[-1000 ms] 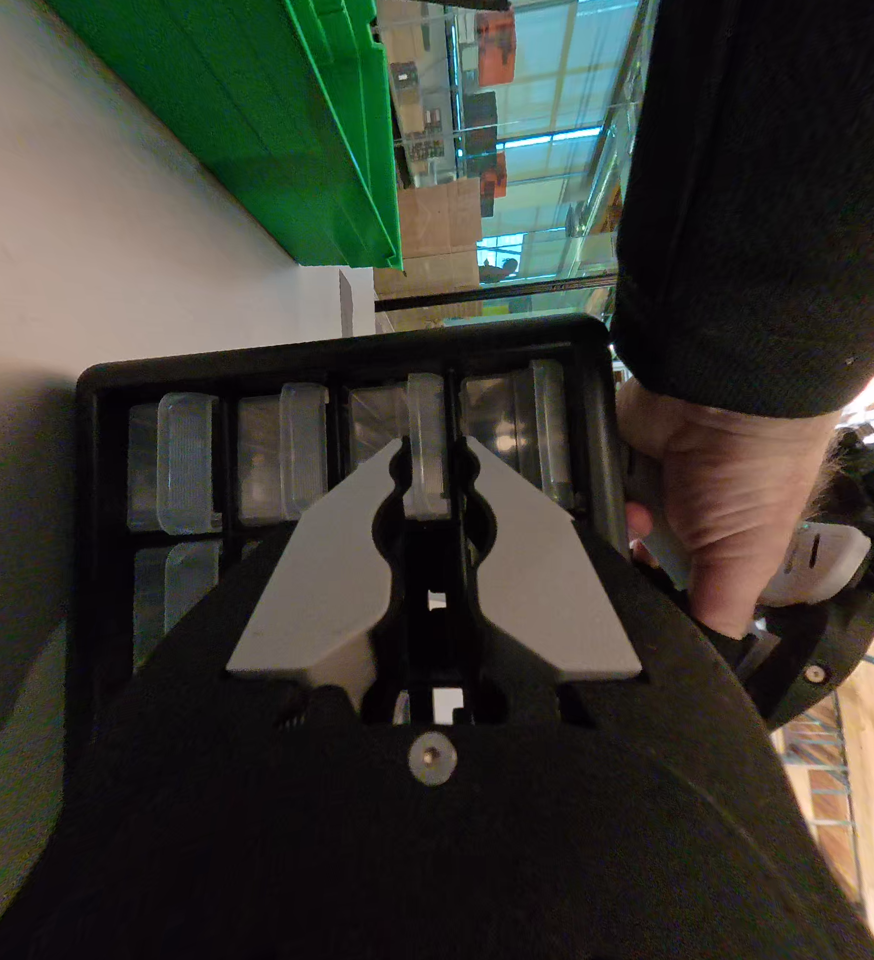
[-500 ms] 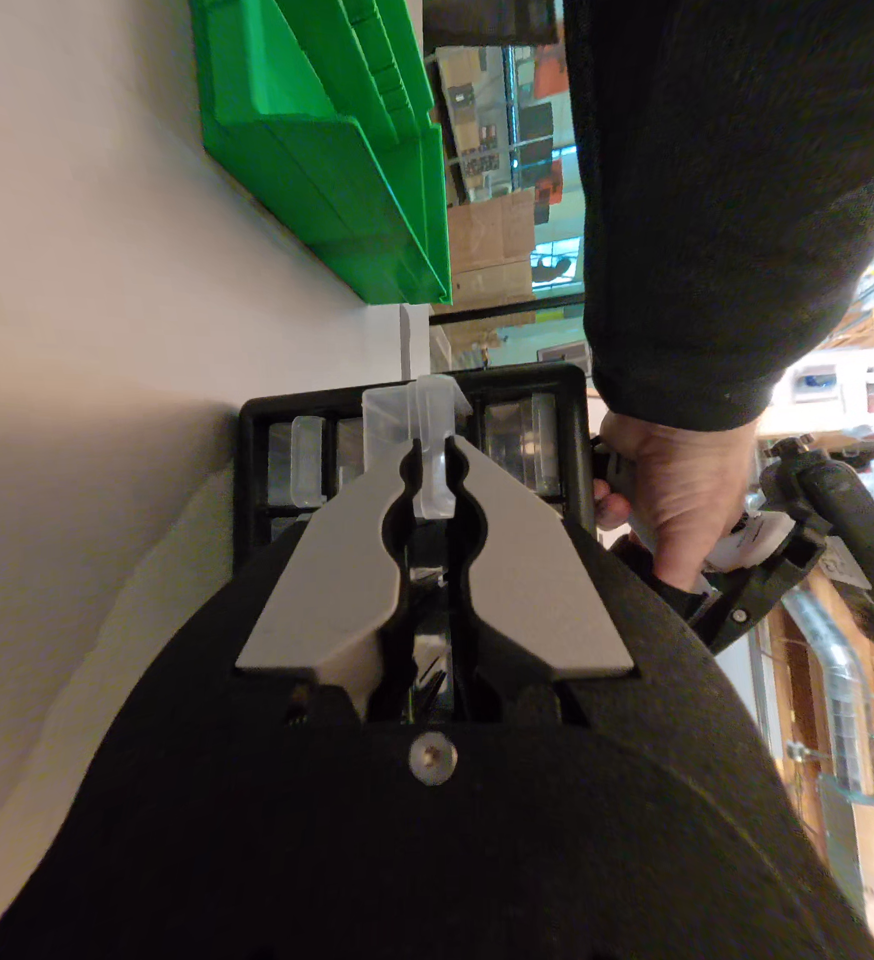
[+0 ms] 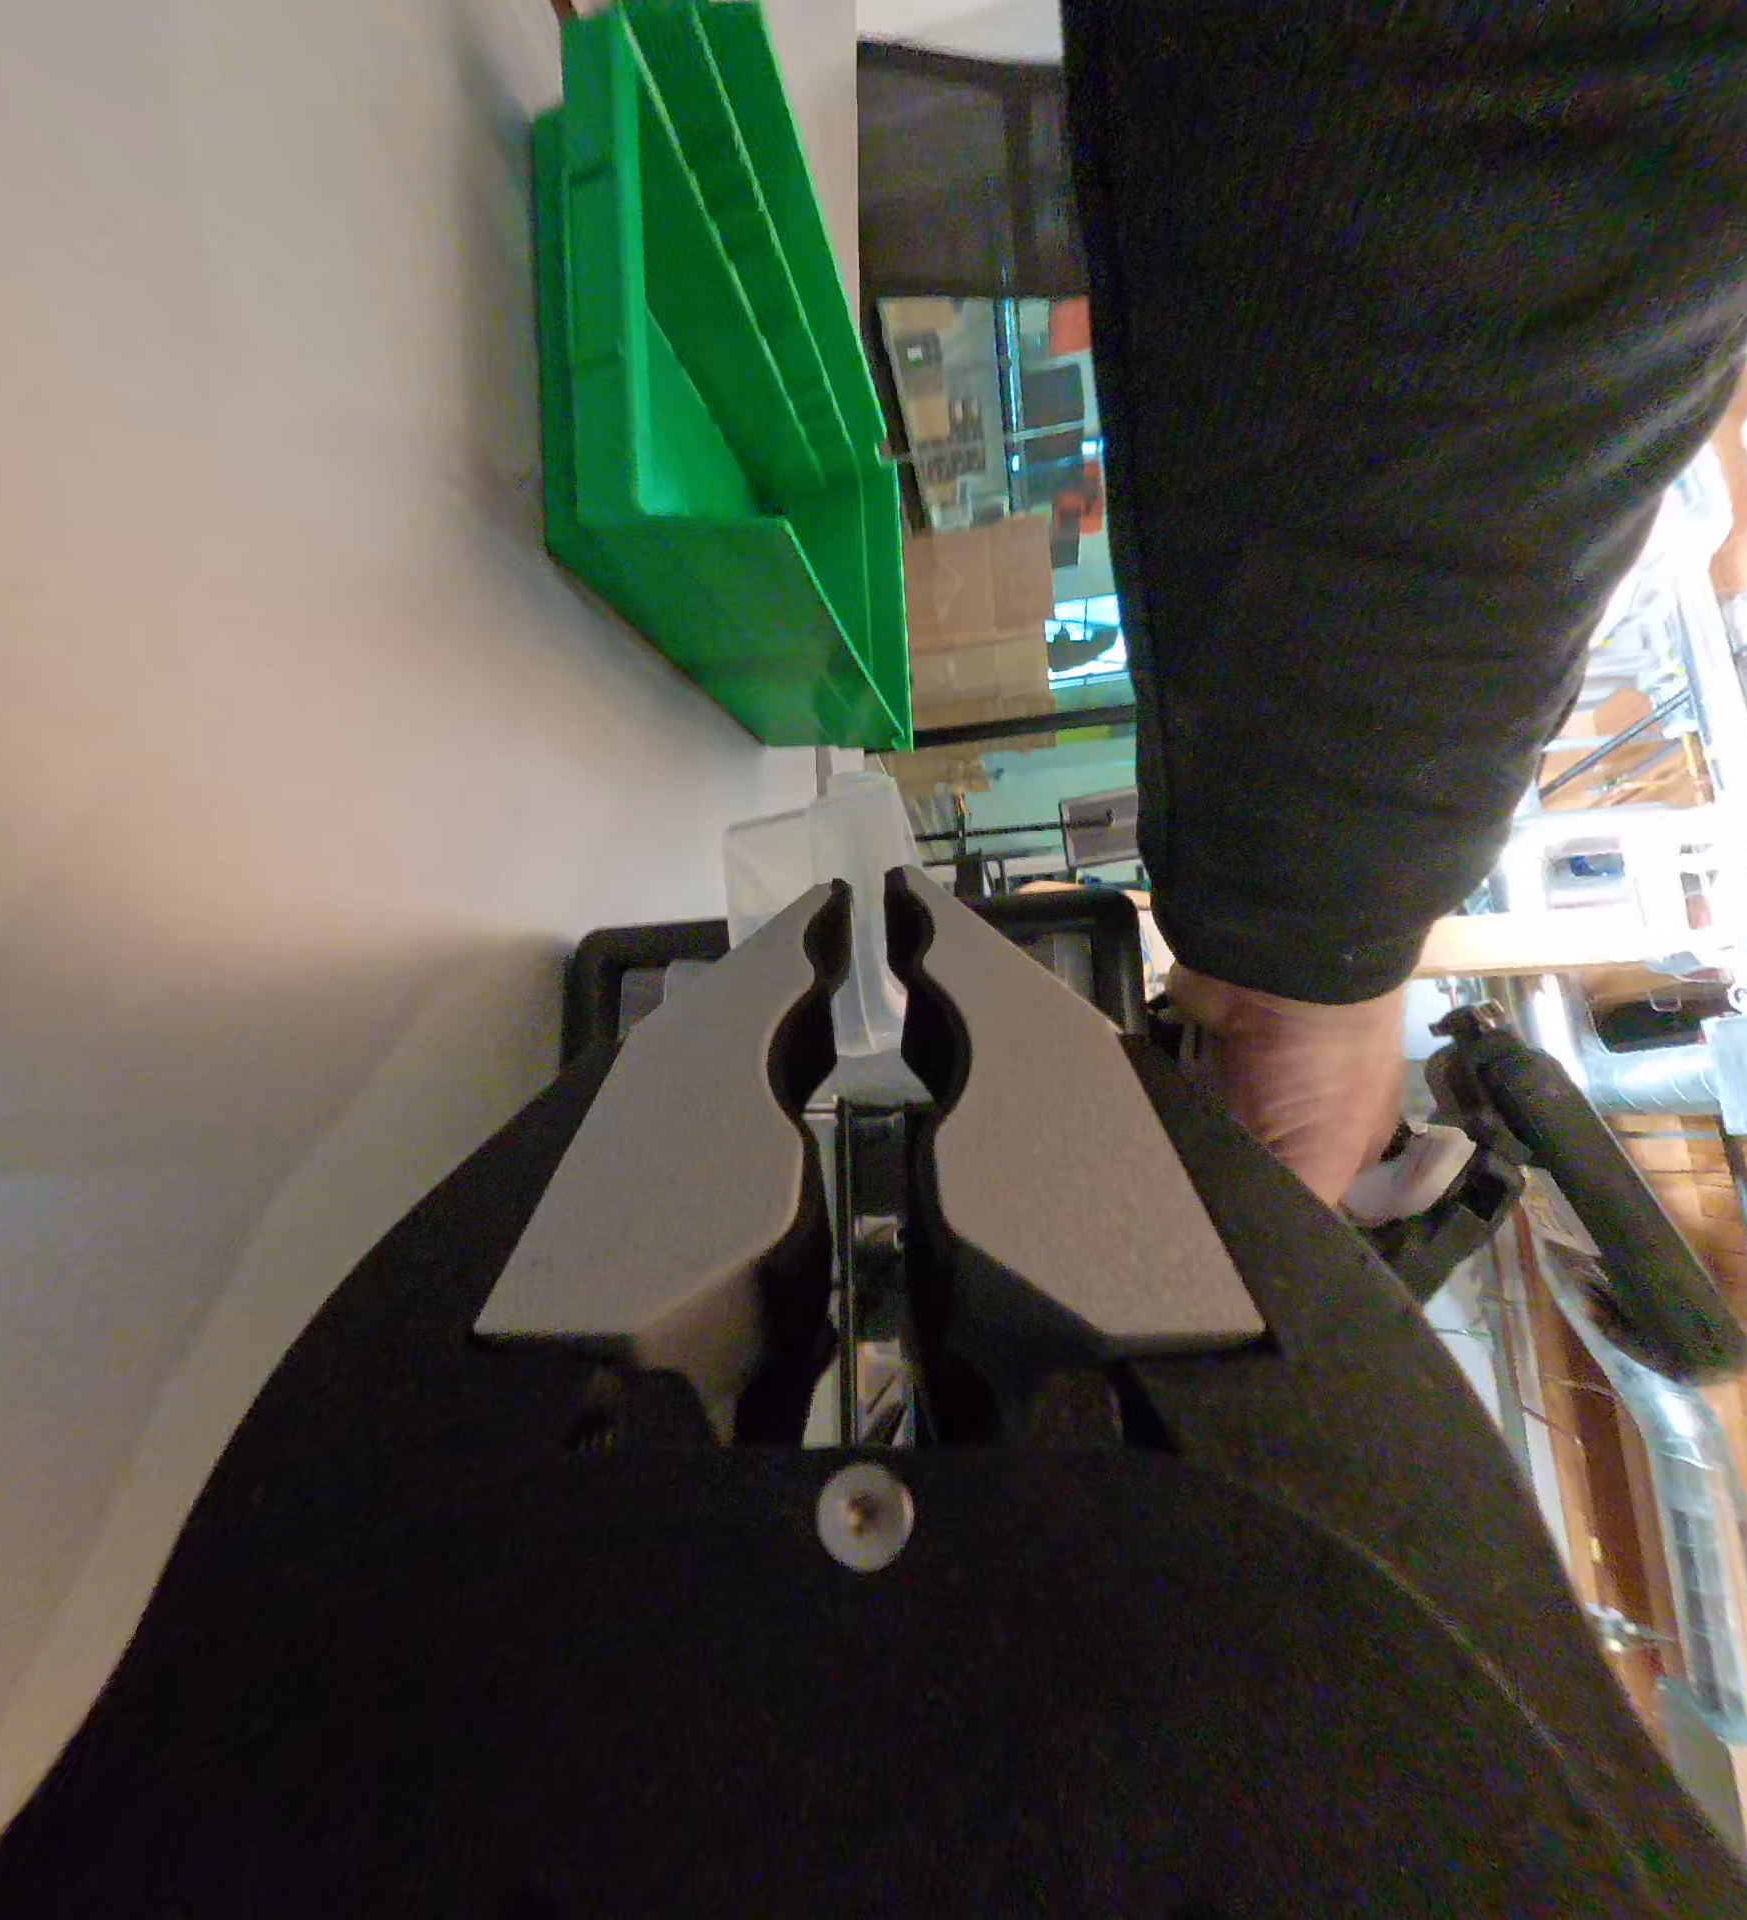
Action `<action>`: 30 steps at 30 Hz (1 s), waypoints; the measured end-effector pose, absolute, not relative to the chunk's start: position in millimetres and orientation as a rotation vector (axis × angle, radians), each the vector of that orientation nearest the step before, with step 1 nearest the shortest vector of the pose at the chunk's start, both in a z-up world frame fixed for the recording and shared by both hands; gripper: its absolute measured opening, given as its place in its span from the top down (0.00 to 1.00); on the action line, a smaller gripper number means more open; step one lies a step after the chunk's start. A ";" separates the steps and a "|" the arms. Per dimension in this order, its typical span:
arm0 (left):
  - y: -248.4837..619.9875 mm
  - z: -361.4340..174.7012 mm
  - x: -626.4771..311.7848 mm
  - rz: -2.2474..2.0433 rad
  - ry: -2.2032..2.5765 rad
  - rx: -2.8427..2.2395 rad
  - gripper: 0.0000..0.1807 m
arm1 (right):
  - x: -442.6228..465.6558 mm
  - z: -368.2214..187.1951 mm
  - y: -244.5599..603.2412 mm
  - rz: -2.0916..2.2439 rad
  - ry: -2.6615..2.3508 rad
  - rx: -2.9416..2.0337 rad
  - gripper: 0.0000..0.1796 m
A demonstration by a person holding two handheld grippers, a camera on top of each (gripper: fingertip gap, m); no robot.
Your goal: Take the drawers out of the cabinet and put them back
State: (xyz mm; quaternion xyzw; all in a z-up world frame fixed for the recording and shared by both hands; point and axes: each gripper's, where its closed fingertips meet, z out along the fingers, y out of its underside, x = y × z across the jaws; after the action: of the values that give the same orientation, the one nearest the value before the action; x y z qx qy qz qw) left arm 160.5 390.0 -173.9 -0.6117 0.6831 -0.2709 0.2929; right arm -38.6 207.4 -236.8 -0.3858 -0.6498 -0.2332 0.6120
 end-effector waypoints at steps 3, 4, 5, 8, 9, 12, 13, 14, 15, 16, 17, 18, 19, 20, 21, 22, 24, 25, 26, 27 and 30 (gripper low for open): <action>390.3 -173.9 160.5 -0.728 1.818 -1.636 0.82 | -33.4 -226.5 199.1 -0.507 -1.497 -0.916 0.99; 390.3 -174.1 160.5 -0.727 1.818 -1.636 0.82 | -33.2 -222.5 194.9 -0.495 -1.503 -0.926 1.00; 390.3 -173.9 160.5 -0.727 1.818 -1.636 0.82 | -34.0 -221.5 191.0 -0.488 -1.517 -0.927 1.00; 390.3 -173.9 160.5 -0.724 1.818 -1.634 0.82 | -33.5 -225.6 185.0 -0.457 -1.540 -0.950 1.00; 390.2 -173.9 160.4 -0.722 1.818 -1.633 0.82 | -30.4 -229.5 186.3 -0.452 -1.546 -0.970 1.00; 390.1 -173.8 160.4 -0.719 1.818 -1.630 0.82 | -8.2 -235.7 196.9 -0.474 -1.535 -1.035 1.00; 390.1 -173.8 160.4 -0.719 1.818 -1.629 0.82 | 1.8 -236.2 201.1 -0.500 -1.528 -1.044 1.00; 390.1 -173.8 160.4 -0.720 1.819 -1.629 0.82 | 11.6 -236.9 205.0 -0.525 -1.520 -1.053 1.00; 390.0 -173.8 160.4 -0.721 1.819 -1.629 0.82 | 20.0 -238.6 206.9 -0.531 -1.510 -1.061 1.00; 390.0 -173.8 160.4 -0.721 1.820 -1.629 0.82 | 26.8 -240.4 207.1 -0.536 -1.500 -1.049 1.00; 389.9 -173.9 160.4 -0.721 1.820 -1.628 0.82 | 32.6 -240.4 205.8 -0.552 -1.489 -1.013 1.00; 389.7 -173.9 160.4 -0.719 1.821 -1.626 0.82 | 38.3 -239.4 204.2 -0.575 -1.477 -0.983 1.00; 389.6 -173.9 160.4 -0.717 1.822 -1.623 0.82 | 43.3 -238.9 201.9 -0.589 -1.469 -0.966 1.00; 389.5 -173.8 160.4 -0.716 1.822 -1.622 0.82 | 46.6 -238.8 197.3 -0.584 -1.469 -0.946 1.00; 389.5 -173.8 160.4 -0.716 1.822 -1.621 0.82 | 49.4 -239.1 191.6 -0.580 -1.478 -0.923 1.00; 389.5 -173.8 160.4 -0.717 1.823 -1.622 0.83 | 52.8 -239.5 186.4 -0.589 -1.490 -0.908 1.00; 389.5 -173.9 160.3 -0.717 1.823 -1.622 0.82 | 55.1 -241.8 171.2 -0.574 -1.540 -0.884 1.00; 389.6 -173.8 160.4 -0.717 1.823 -1.622 0.82 | 53.3 -244.0 161.0 -0.564 -1.576 -0.859 1.00; 389.5 -174.0 160.3 -0.718 1.823 -1.622 0.82 | 50.3 -248.6 150.7 -0.543 -1.621 -0.842 1.00; 389.5 -174.0 160.4 -0.718 1.823 -1.622 0.83 | 48.7 -255.3 142.4 -0.519 -1.667 -0.842 1.00; 389.5 -173.9 160.4 -0.716 1.823 -1.620 0.83 | 54.2 -279.3 130.3 -0.458 -1.771 -0.895 0.98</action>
State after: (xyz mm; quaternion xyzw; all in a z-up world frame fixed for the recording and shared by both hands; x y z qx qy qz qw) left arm 160.4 389.5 -173.9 -0.6089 0.6853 -0.2689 0.2954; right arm 54.2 130.3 -279.3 -0.3739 -0.7403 -0.1915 0.5248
